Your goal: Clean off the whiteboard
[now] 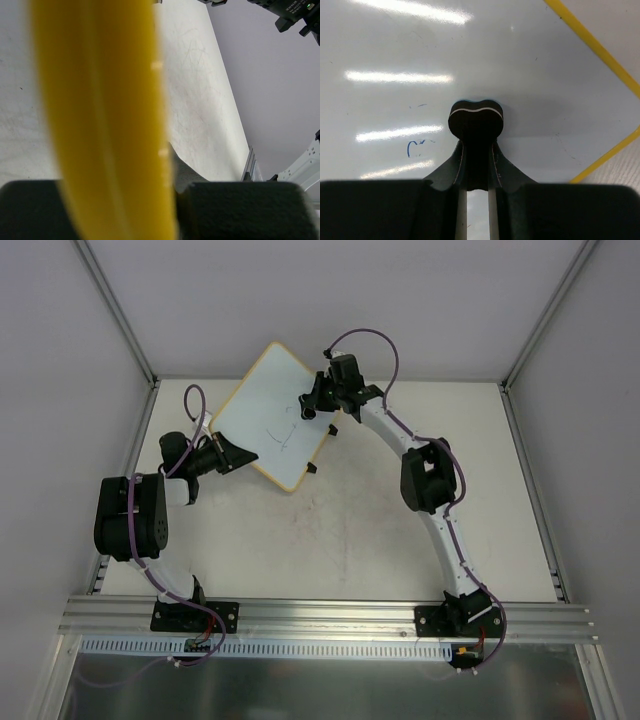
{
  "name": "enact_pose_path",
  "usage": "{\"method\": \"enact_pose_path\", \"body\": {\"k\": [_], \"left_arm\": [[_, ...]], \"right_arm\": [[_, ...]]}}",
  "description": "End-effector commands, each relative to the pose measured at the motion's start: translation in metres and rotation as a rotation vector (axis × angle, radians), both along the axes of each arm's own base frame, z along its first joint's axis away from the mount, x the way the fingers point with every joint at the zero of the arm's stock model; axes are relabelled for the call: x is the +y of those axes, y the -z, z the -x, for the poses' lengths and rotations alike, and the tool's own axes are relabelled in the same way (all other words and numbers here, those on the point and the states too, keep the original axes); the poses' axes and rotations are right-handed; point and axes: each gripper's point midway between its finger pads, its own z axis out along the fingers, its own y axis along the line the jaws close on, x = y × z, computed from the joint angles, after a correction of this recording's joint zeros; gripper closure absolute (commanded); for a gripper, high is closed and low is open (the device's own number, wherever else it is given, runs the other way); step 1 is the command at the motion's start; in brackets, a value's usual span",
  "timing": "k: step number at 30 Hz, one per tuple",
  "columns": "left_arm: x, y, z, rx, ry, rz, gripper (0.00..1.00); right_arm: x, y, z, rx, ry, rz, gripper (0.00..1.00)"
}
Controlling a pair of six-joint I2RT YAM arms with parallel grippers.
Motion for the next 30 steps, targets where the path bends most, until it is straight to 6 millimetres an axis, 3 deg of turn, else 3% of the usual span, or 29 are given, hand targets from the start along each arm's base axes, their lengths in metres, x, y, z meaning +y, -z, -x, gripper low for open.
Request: {"method": "enact_pose_path", "body": {"k": [1, 9, 15, 22, 30], "left_arm": [[-0.013, 0.001, 0.019, -0.003, 0.145, 0.007, 1.0], [-0.011, 0.005, 0.021, 0.004, 0.128, -0.025, 1.0], [-0.008, 0.011, 0.019, 0.006, 0.101, -0.048, 1.0], [-0.007, 0.016, 0.018, 0.01, 0.089, -0.053, 1.0], [-0.007, 0.017, 0.018, 0.007, 0.081, -0.056, 1.0]], "right_arm": [[0.008, -0.01, -0.002, -0.011, -0.033, -0.039, 1.0], [0.031, -0.039, 0.025, -0.11, -0.166, 0.005, 1.0], [0.067, -0.061, 0.058, -0.171, -0.285, 0.003, 1.0], [0.112, -0.063, 0.11, -0.198, -0.498, -0.019, 1.0], [0.138, -0.061, 0.165, -0.225, -0.696, -0.015, 1.0]]}}
